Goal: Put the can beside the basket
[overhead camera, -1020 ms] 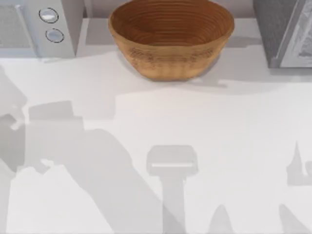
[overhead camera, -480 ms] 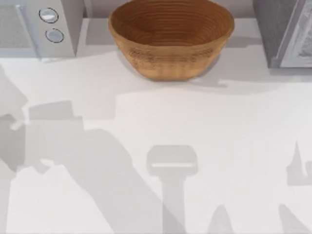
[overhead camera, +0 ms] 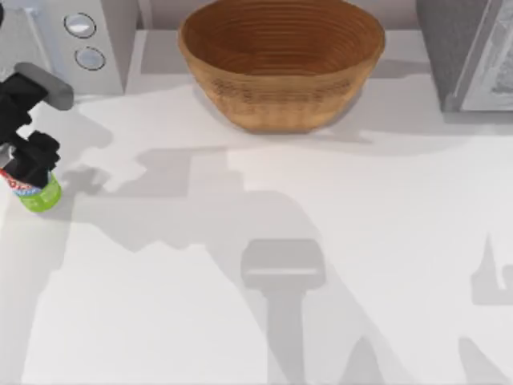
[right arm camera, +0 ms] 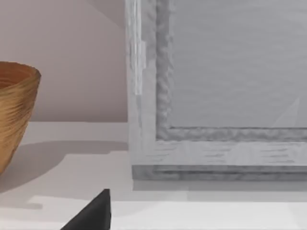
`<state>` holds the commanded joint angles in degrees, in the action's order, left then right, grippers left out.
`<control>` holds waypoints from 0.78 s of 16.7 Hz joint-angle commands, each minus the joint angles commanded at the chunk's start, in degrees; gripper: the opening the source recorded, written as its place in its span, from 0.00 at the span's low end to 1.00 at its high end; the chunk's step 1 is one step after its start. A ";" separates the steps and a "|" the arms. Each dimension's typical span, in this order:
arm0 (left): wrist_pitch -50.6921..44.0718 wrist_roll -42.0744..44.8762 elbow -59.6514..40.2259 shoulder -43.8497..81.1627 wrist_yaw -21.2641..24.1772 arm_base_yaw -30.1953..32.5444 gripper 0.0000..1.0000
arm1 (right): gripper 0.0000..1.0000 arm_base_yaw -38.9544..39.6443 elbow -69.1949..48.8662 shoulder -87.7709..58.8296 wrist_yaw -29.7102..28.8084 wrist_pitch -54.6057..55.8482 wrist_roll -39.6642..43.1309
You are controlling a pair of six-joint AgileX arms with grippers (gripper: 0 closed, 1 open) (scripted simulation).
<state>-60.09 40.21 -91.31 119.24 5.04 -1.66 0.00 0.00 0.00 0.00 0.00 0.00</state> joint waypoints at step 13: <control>-12.43 -63.49 -19.37 12.17 0.59 33.92 0.00 | 1.00 0.00 0.00 0.00 0.00 0.00 0.00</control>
<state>-72.52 -23.28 -110.68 131.41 5.63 32.26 0.00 0.00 0.00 0.00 0.00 0.00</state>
